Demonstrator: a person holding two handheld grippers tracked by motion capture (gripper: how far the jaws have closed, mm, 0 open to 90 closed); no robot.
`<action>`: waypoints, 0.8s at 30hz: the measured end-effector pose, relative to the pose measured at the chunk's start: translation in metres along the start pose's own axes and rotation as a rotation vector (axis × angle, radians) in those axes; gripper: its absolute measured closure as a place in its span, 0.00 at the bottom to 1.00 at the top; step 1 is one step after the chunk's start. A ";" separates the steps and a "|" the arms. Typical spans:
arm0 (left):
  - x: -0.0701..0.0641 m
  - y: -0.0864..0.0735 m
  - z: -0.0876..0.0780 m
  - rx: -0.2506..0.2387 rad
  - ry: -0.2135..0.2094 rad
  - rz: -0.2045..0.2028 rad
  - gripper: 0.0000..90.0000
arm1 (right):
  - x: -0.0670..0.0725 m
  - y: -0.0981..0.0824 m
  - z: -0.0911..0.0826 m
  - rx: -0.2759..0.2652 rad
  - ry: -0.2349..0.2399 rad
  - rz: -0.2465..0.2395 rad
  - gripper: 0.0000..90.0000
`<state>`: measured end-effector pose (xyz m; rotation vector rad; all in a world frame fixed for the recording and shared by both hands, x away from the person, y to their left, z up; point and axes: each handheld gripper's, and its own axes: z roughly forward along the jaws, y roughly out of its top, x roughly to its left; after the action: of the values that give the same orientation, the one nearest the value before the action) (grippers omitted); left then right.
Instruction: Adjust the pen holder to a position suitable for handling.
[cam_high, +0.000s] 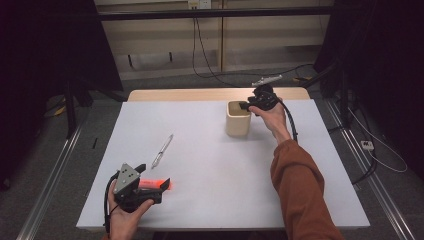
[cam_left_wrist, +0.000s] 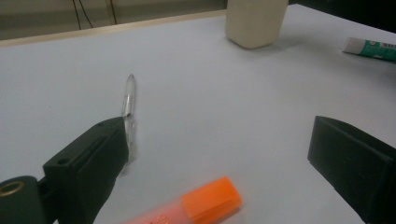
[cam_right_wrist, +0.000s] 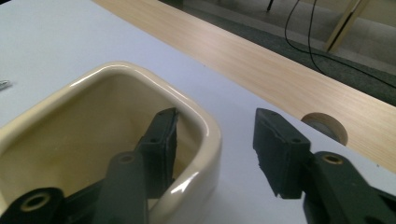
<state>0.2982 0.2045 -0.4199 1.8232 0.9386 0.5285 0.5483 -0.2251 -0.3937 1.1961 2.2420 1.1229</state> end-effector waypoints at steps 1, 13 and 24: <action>0.000 0.000 0.000 -0.002 0.000 -0.006 0.06 | 0.000 0.000 0.000 0.001 0.004 -0.004 0.60; 0.000 0.000 0.000 0.004 -0.002 -0.001 0.06 | 0.002 0.002 0.001 0.018 0.058 -0.011 0.77; 0.000 0.001 0.001 0.009 -0.007 -0.003 0.07 | 0.010 0.008 -0.003 0.078 -0.012 -0.021 0.80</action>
<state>0.2992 0.2040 -0.4198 1.8302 0.9405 0.5170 0.5447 -0.2163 -0.3852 1.2031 2.3031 1.0268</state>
